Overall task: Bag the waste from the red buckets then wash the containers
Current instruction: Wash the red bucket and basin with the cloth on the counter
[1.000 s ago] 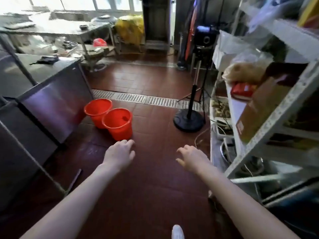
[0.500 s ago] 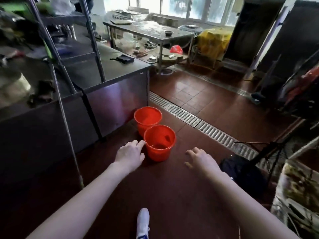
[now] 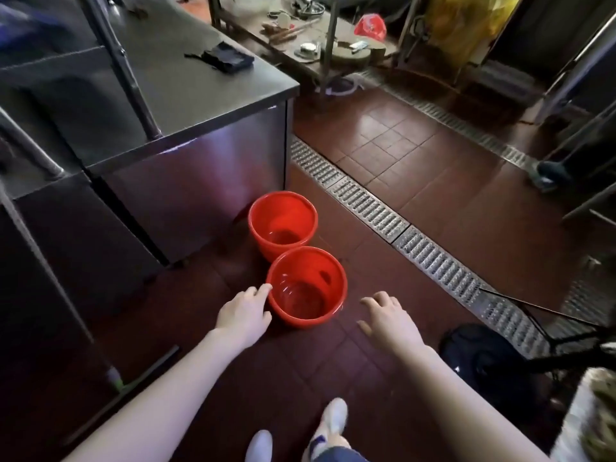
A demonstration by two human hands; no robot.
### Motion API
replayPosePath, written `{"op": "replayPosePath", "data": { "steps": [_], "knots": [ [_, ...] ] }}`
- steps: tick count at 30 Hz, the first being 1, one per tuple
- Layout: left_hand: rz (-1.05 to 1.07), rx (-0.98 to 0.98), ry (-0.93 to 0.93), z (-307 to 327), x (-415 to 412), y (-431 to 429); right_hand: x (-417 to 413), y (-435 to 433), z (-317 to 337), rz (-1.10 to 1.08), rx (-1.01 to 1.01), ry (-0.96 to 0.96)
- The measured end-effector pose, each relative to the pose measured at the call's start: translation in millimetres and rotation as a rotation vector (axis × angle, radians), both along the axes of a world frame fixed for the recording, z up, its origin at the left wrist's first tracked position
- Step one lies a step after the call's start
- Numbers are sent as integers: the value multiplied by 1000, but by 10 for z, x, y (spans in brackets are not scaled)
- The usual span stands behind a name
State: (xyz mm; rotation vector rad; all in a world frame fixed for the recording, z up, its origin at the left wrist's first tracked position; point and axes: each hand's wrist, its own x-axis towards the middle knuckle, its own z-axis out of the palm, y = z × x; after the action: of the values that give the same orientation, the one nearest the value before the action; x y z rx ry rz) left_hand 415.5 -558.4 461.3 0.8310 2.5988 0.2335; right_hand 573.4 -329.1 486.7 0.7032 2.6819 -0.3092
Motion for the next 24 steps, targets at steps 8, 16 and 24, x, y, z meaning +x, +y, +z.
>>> {"op": "replayPosePath", "data": {
  "steps": [8, 16, 24],
  "knots": [
    [357, -14, -223, -1482, -841, 961, -1138, 1230, -1559, 59, -150, -150],
    [436, -61, -397, -3191, -1225, 1466, -1901, 1877, -3391, 26, -281, -303],
    [544, -163, -406, -4426, -1680, 1526, -2351, 2024, -4707, -249, -305, -323]
  ]
}}
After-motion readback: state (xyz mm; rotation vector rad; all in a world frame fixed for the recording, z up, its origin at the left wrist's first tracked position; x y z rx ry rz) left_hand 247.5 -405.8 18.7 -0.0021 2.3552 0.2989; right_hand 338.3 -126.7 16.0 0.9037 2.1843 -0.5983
